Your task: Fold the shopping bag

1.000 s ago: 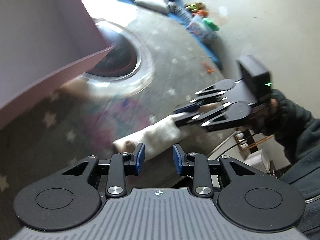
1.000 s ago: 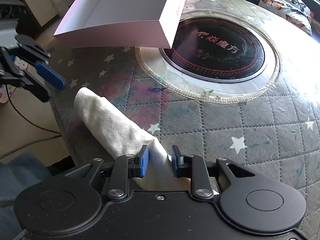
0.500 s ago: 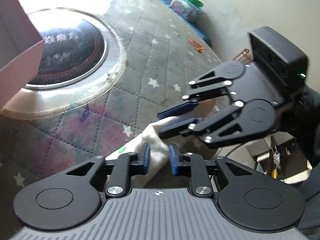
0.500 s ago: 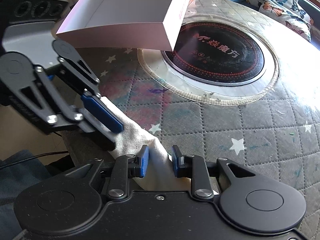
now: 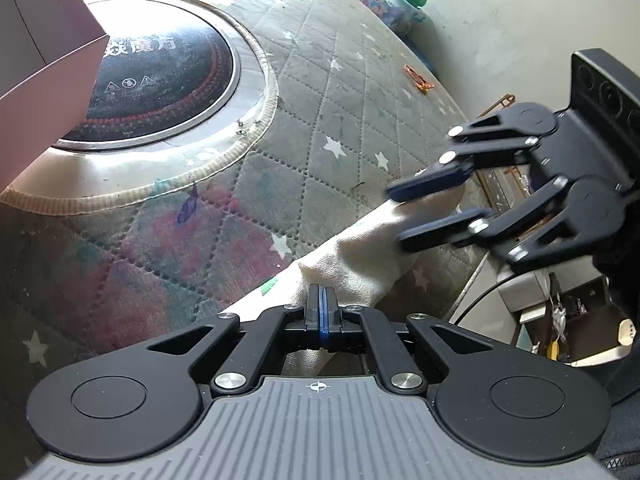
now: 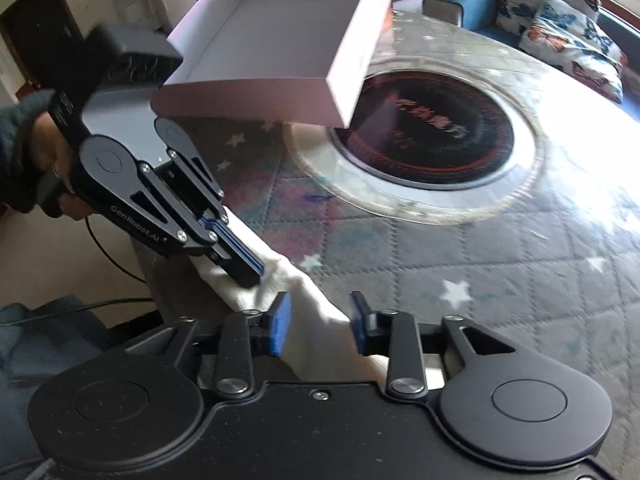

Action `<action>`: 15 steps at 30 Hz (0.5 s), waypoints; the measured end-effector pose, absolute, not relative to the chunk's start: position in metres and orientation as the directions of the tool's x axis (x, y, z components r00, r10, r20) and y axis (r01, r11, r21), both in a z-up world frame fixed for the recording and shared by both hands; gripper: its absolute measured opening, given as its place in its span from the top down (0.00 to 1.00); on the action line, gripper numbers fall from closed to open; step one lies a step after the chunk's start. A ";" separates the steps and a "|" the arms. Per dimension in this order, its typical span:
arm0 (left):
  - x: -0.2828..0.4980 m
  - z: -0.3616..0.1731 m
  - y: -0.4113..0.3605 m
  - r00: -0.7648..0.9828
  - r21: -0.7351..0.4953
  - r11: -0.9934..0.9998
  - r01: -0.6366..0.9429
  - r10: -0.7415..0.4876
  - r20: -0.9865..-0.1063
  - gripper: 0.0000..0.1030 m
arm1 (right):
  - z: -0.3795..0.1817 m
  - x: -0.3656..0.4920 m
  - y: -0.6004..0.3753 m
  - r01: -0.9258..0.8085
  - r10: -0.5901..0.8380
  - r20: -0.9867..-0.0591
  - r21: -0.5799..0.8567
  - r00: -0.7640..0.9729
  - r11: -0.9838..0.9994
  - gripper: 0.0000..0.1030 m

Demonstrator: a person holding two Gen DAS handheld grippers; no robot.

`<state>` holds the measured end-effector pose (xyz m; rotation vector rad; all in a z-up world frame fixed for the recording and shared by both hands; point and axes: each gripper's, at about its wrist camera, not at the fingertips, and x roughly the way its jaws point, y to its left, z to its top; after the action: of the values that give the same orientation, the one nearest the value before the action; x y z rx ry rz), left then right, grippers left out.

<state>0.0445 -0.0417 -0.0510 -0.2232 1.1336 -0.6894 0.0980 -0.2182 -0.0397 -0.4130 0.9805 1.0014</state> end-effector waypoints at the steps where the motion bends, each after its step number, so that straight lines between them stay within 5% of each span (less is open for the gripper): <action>1: 0.044 -0.051 -0.041 0.246 -0.499 0.774 0.390 -0.610 -0.754 0.97 | -0.038 0.099 -0.224 -0.849 0.500 -0.845 0.113 0.191 0.516 0.59; 15: 0.040 -0.049 -0.043 0.261 -0.494 0.780 0.383 -0.605 -0.752 0.97 | -0.035 0.102 -0.255 -0.896 0.523 -0.839 0.107 0.151 0.432 0.53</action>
<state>0.0396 -0.0426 -0.0495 -0.2296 1.1217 -0.6768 0.1018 -0.2551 -0.0348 -0.4755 0.9522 1.0746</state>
